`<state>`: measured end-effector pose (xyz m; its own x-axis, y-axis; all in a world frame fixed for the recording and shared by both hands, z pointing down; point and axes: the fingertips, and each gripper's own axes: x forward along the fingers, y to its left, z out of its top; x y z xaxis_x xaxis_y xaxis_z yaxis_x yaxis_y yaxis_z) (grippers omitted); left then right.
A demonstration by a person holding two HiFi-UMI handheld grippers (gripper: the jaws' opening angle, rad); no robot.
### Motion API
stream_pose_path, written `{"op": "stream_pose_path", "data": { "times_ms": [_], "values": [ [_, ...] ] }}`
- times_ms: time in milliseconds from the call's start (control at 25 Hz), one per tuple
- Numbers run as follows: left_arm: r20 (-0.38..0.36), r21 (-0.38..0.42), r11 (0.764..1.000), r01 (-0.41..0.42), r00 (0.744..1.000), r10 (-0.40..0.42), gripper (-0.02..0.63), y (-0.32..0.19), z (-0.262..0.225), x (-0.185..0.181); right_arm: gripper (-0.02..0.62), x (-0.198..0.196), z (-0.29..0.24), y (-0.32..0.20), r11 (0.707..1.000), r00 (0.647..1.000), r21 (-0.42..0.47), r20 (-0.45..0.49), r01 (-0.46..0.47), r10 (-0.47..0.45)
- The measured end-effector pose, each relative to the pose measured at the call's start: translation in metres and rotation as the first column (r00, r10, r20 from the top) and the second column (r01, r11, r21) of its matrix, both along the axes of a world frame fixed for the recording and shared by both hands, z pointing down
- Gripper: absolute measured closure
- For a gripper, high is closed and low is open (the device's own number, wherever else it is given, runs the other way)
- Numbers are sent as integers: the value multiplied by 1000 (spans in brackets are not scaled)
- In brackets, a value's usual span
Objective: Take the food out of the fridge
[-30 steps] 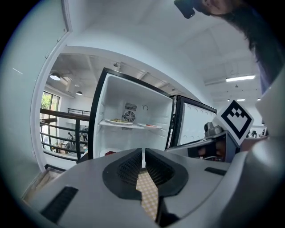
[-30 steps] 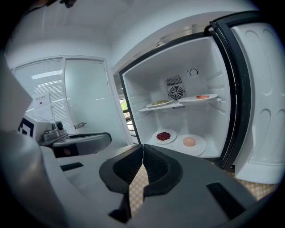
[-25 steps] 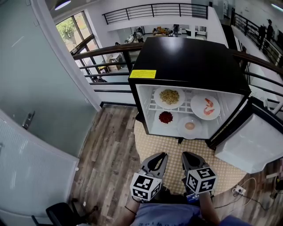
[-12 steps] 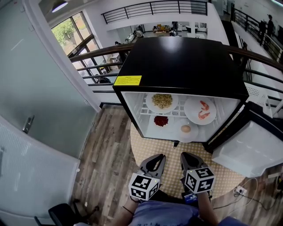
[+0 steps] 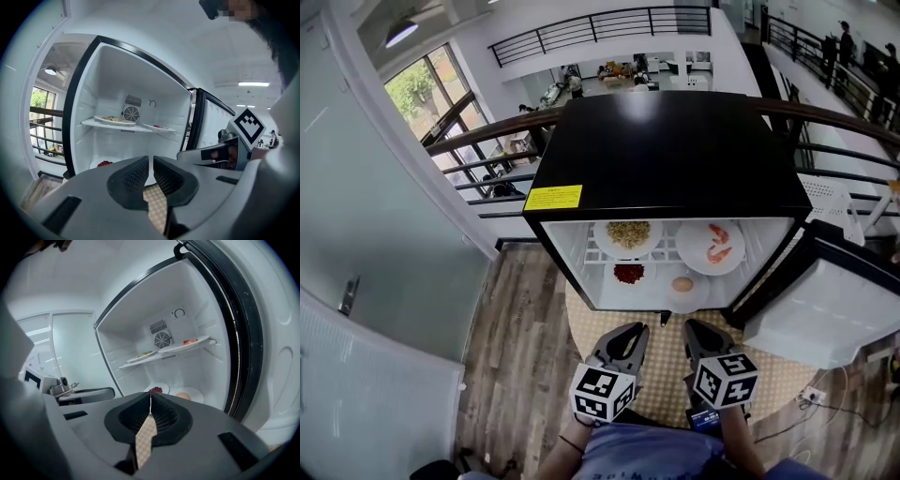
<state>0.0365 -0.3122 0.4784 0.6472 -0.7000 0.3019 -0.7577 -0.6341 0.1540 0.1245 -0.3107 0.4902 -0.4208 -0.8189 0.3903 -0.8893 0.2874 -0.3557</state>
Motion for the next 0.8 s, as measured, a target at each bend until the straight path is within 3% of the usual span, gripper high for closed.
{"op": "stream_pose_path", "data": {
  "times_ms": [440,600,800],
  "values": [
    [-45,64,971,-228,972,231,514,-44,-31,49,575,34,-33,-38,984,966,5,189,-178,174],
    [-91,54,965,-258,961,262,505,-65,-39,61,461,47,-40,-49,976,945,-2,248,-218,212],
    [-108,36,950,-309,944,311,475,-81,-46,75,408,58,-52,-68,959,887,-27,375,-282,271]
  ]
}}
